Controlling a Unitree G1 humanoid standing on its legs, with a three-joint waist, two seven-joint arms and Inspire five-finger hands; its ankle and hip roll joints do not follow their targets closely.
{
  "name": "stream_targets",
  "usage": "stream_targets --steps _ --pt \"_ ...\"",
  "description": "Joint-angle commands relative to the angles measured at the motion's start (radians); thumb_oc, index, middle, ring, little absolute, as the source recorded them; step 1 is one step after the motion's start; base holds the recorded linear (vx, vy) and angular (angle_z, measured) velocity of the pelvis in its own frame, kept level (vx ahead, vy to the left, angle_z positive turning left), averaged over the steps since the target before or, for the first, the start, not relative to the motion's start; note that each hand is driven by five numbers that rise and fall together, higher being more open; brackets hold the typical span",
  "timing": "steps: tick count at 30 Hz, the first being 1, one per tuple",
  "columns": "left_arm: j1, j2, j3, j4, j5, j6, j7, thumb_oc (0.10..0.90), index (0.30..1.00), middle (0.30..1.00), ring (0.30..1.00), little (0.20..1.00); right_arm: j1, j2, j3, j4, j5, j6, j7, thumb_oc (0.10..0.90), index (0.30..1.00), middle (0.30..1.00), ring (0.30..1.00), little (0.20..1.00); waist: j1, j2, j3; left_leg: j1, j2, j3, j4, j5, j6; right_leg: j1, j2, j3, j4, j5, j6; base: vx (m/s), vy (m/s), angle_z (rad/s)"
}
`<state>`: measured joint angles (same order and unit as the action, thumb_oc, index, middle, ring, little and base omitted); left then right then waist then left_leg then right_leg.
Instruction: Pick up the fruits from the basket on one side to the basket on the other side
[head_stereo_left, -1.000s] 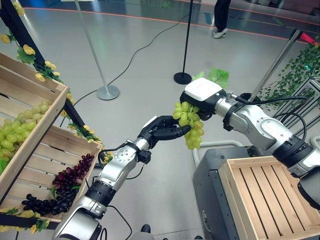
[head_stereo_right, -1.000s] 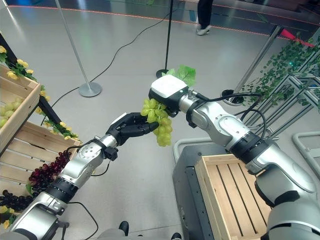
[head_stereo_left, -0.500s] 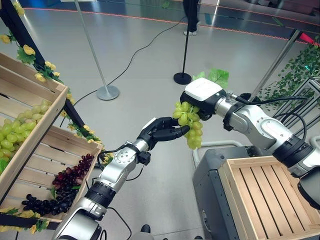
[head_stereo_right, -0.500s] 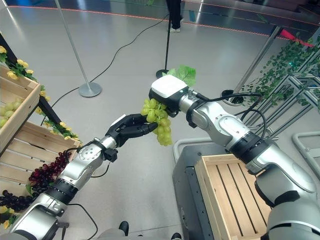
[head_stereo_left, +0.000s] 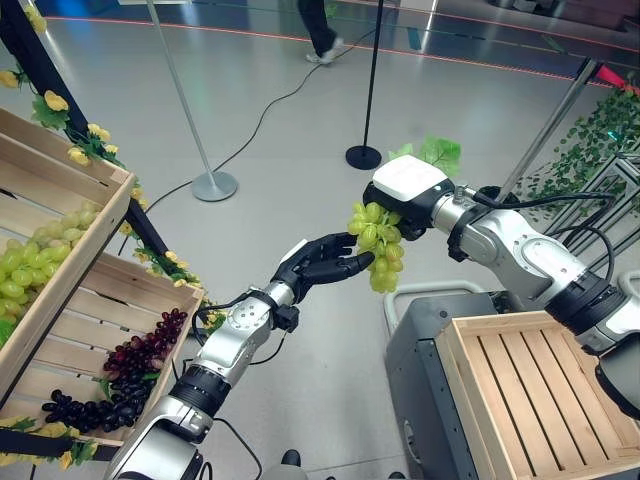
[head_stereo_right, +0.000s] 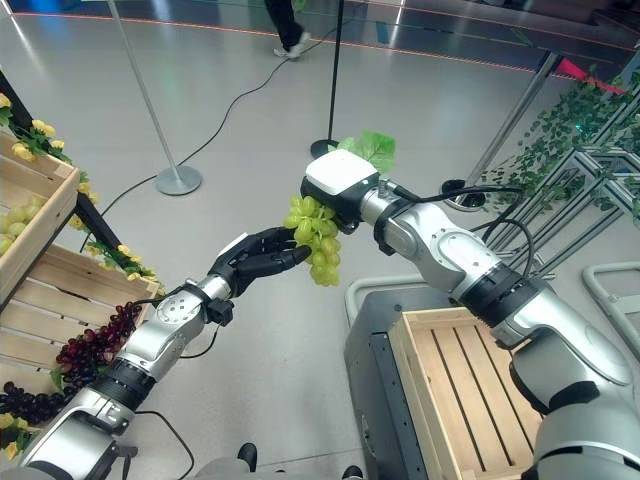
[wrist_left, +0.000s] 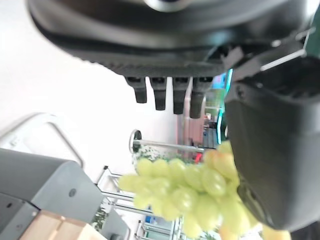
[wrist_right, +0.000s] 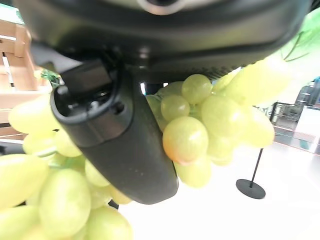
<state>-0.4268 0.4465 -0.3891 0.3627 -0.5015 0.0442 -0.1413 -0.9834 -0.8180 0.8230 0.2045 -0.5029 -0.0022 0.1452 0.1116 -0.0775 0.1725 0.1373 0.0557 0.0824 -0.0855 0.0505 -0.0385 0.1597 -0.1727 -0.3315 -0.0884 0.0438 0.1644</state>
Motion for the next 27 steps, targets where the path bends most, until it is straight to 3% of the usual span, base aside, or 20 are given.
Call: stream_targets --steps 1,14,27 --pt "-0.074 -0.011 -0.002 0.042 0.018 -0.083 0.005 0.800 0.900 0.900 0.900 0.900 -0.110 -0.053 -0.143 0.037 0.016 0.043 -0.084 0.400 0.300 0.300 0.300 0.300 -0.005 -0.025 -0.113 0.002 0.027 0.026 -0.002 -0.030 -0.023 0.017 -0.003 0.036 0.001 0.009 -0.021 0.00 0.000 0.00" --pt "-0.070 -0.028 -0.004 0.057 0.039 -0.075 -0.013 0.800 0.900 0.900 0.900 0.900 -0.100 -0.032 -0.184 0.022 0.056 0.057 -0.106 0.400 0.300 0.300 0.300 0.300 -0.008 -0.022 -0.111 0.004 0.028 0.028 -0.002 -0.032 -0.023 0.017 -0.002 0.042 0.001 0.008 -0.021 0.00 0.001 -0.02" --pt "-0.093 -0.041 -0.024 0.041 0.016 -0.058 -0.039 0.800 0.900 0.900 0.900 0.900 -0.113 -0.003 -0.153 0.009 0.054 0.043 -0.080 0.400 0.300 0.300 0.300 0.300 -0.005 -0.020 -0.112 0.002 0.028 0.025 -0.002 -0.030 -0.023 0.016 -0.003 0.040 0.001 0.008 -0.021 0.00 0.000 0.00"
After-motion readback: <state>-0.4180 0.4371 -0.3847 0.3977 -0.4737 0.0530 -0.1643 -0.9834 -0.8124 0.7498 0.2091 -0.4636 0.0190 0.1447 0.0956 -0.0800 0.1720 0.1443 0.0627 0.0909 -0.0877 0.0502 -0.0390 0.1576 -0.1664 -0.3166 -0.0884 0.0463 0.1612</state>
